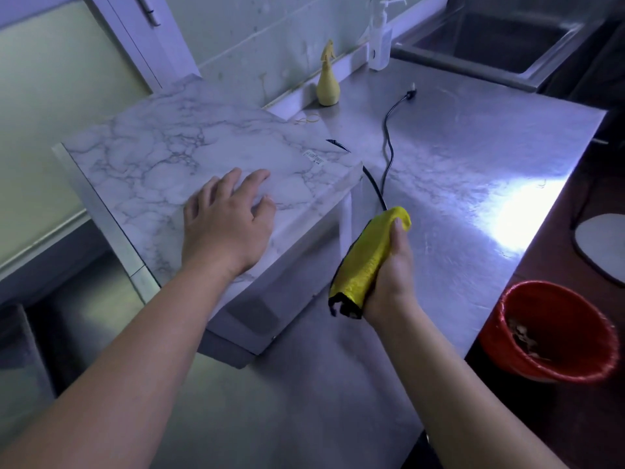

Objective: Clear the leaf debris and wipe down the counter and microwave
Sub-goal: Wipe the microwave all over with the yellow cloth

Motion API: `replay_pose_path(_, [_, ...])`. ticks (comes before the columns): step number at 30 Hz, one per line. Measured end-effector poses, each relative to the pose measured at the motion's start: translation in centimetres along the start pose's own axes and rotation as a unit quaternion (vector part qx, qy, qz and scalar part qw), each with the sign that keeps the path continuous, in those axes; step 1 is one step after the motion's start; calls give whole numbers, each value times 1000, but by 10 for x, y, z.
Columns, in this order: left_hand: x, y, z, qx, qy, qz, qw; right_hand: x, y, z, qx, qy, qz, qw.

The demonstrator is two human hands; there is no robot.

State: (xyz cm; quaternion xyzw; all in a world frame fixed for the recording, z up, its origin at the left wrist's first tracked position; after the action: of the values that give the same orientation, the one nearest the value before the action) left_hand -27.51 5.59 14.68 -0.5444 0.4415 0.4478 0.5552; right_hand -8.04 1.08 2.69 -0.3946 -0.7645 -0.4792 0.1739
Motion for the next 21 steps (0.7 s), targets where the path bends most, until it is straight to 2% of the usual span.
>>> replay_pose_path(1, [0,0,0,1,-1,1,1000,12,9,-8,-92,5,-65,994])
replay_pose_path(2, [0,0,0,2,-3,2,1000,29,15,-19,-191,21,-135,972])
replay_pose_path(4, [0,-1,0,5,-10,1,1000,63,6,-33,-331,60,-264,904])
replay_pose_path(5, [0,-1,0,5,-14,1,1000,74,-7,-36,-366,64,-315,873])
replay_pose_path(7, [-1,-1,1,5,-21,0,1000,81,-36,-33,-401,33,-377,834])
replay_pose_path(9, [-1,0,1,10,-28,1,1000,76,-53,-26,-436,0,-390,811])
replay_pose_path(12, [1,0,2,14,-31,0,999,59,-66,-7,-484,-5,-391,783])
replay_pose_path(14, [1,0,2,14,-29,-2,999,45,-73,7,-481,-6,-387,787])
replay_pose_path(15, [1,0,2,14,-28,-1,1000,38,-76,15,-466,-13,-377,800])
replay_pose_path(18, [1,0,1,10,-25,1,1000,19,-84,37,-385,-51,-315,866])
replay_pose_path(21, [0,-1,0,9,-18,-3,1000,6,-93,54,-306,-101,-263,909])
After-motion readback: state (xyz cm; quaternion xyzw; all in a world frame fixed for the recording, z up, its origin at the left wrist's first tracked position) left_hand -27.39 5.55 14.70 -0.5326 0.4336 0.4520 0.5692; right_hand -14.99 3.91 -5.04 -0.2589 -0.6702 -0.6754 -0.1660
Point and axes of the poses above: each hand's wrist, its own z-axis towards the middle knuckle, its own x-axis out of the palm, y = z × x, the point moved 4 cm from there along z, towards the middle knuckle, and after that the axes turned 6 degrees about y, right-handed, at the moved point
